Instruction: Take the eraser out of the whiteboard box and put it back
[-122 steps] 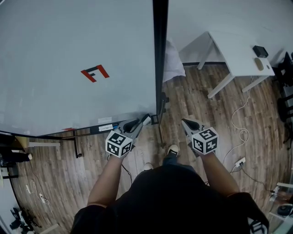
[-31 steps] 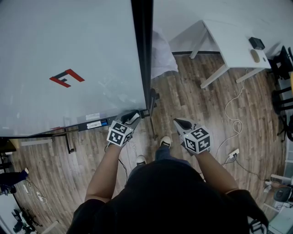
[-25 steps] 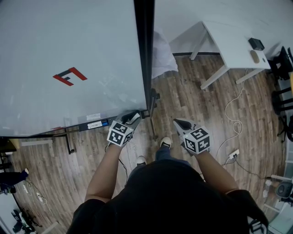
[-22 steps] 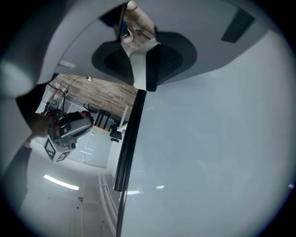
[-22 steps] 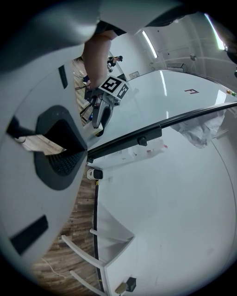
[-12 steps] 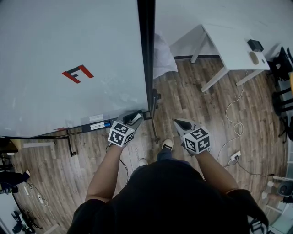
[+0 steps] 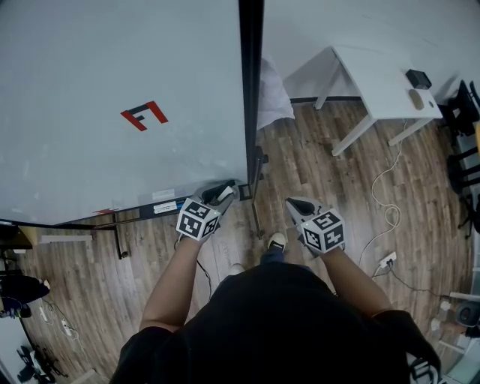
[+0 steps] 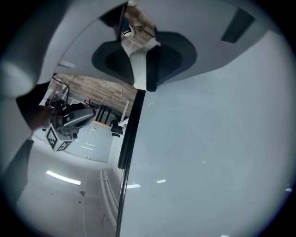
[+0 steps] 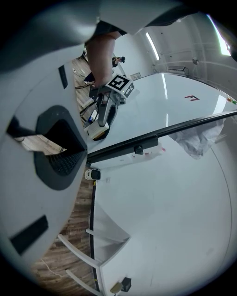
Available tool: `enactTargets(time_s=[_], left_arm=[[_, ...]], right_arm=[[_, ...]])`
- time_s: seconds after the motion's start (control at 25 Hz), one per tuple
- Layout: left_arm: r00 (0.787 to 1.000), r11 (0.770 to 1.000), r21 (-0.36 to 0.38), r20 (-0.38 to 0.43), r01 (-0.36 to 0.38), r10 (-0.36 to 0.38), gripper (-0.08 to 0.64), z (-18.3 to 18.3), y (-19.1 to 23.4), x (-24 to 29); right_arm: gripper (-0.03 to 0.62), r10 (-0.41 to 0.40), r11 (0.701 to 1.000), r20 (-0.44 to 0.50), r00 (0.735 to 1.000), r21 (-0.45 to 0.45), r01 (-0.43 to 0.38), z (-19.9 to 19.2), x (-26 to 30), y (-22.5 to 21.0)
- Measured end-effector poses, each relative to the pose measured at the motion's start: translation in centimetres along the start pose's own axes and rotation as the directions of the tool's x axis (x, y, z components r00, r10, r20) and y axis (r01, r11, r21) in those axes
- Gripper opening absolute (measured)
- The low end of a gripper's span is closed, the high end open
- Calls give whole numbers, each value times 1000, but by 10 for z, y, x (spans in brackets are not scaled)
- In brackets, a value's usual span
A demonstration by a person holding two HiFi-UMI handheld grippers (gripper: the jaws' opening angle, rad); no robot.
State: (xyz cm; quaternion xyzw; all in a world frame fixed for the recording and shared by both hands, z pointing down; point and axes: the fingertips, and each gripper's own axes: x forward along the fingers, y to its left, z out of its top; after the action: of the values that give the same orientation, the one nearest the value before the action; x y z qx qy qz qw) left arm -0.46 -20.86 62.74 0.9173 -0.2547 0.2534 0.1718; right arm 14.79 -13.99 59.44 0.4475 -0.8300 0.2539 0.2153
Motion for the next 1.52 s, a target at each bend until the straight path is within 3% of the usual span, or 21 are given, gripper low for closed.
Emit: enactTargets(time_s=[0.72, 1.52], left_arm=[[996, 1000, -27, 87, -8, 11, 155, 25, -2, -43], [995, 994, -100, 76, -49, 57, 155, -19, 12, -87]], right_arm=[[-6, 7, 1000, 10, 1000, -15, -7, 0, -2, 26], [-6, 11, 999, 5, 1000, -35, -11, -3, 2, 53]])
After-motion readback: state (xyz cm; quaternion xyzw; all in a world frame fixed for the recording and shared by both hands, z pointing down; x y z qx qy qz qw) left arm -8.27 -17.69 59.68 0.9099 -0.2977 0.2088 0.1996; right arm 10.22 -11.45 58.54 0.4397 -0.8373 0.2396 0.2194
